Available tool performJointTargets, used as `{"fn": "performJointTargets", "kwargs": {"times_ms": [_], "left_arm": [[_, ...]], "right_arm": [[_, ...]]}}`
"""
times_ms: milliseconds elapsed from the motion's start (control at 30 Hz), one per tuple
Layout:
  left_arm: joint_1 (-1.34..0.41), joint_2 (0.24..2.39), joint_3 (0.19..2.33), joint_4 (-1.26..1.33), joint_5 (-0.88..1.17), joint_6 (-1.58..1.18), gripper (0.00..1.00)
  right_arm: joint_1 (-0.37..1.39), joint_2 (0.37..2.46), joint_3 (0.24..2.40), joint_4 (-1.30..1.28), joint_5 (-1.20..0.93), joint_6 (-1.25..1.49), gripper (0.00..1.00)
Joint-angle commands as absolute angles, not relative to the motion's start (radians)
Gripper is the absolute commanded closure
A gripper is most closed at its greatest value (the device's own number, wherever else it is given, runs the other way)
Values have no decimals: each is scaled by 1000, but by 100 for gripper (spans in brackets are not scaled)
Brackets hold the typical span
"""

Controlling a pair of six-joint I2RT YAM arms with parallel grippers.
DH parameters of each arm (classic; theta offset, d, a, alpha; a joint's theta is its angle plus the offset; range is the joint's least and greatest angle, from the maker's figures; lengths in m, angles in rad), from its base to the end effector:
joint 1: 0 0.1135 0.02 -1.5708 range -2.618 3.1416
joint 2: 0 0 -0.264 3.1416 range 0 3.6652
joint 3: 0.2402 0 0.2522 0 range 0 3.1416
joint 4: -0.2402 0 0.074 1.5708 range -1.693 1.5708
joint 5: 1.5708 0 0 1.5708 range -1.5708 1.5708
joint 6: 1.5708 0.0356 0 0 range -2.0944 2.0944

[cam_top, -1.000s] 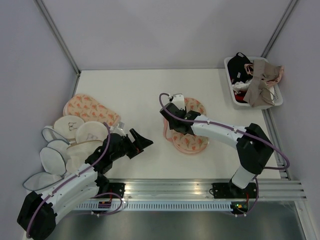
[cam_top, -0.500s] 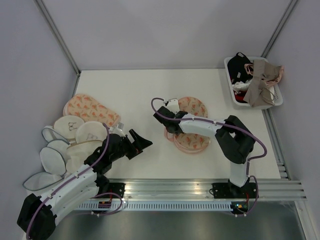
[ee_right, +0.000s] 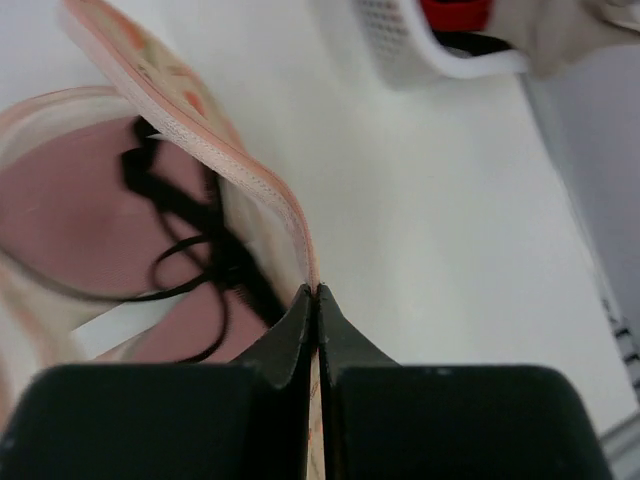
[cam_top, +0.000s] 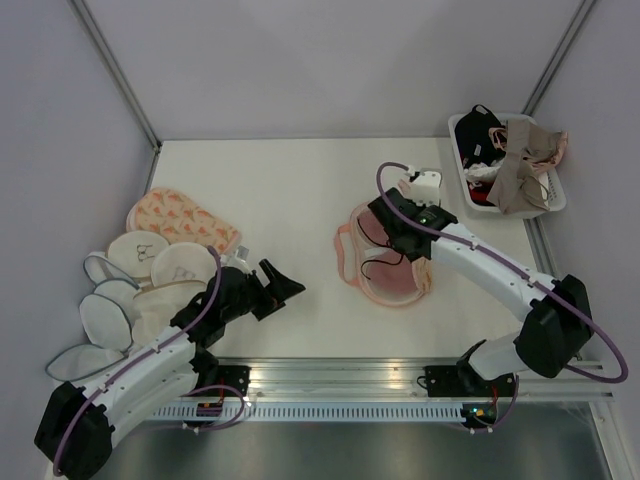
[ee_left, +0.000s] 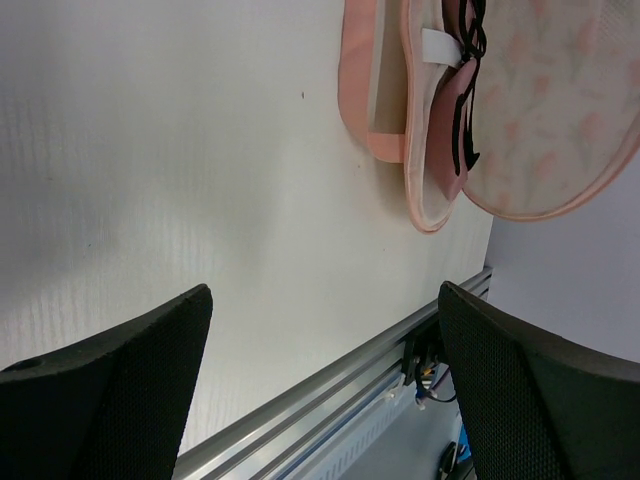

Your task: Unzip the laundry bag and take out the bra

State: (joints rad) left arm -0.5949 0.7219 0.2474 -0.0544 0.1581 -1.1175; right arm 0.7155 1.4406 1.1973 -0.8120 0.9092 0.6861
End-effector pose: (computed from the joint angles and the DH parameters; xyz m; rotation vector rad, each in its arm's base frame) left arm 0.1305 -0.0951 0.1743 -0.4988 2.2744 -1.1290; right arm 0.2337 0.1659 0.2911 0.2453 2.1530 -0.4375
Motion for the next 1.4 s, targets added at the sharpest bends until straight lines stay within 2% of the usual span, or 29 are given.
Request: {"fn": "performJointTargets", "kwargs": {"times_ms": [0, 67, 133, 167, 200, 233, 267, 367, 400, 533, 767, 900, 1100, 1367], "left_arm": [[-588, 732, 284, -43, 155, -1101, 4], [-589, 735, 290, -49, 155, -1100, 4], [-589, 741, 305, -61, 161, -1094, 4], [-588, 742, 316, -69, 163, -1088, 4], [-588, 744, 322, -72, 164, -1088, 4], [-588, 742, 324, -78, 164, -1088, 4], [-588, 741, 325, -77, 164, -1088, 4], [-588, 742, 325, -77, 155, -1092, 4], [-589, 744, 325, -77, 155, -1092, 4], [-588, 758, 328, -69, 156, -1094, 4], [-589, 767, 316, -61, 161, -1097, 4], [-588, 758, 310, -61, 164, -1101, 4], [-588, 744, 301, -58, 158, -1108, 4], [-588, 752, 293, -37, 158, -1109, 4]], "right_arm": [[611, 1436, 1186, -1021, 1087, 744, 94], [485, 1430, 1169, -1011, 1088, 694, 91], [365, 1419, 1149, -974, 1085, 680, 67], [326, 1413, 1141, -966, 1091, 663, 41], [274, 1407, 1140, -951, 1095, 655, 29], [261, 1390, 1143, -947, 1097, 644, 23], [255, 1378, 1147, -945, 1088, 637, 21], [258, 1284, 1140, -855, 976, 525, 19], [261, 1255, 1114, -774, 822, 490, 19], [264, 1132, 1033, -621, 436, 339, 20], [262, 1187, 898, -402, 36, 359, 20], [261, 1285, 870, -250, -83, 391, 21], [261, 1466, 926, -189, -173, 388, 24], [264, 1624, 971, -215, -143, 341, 29]]}}
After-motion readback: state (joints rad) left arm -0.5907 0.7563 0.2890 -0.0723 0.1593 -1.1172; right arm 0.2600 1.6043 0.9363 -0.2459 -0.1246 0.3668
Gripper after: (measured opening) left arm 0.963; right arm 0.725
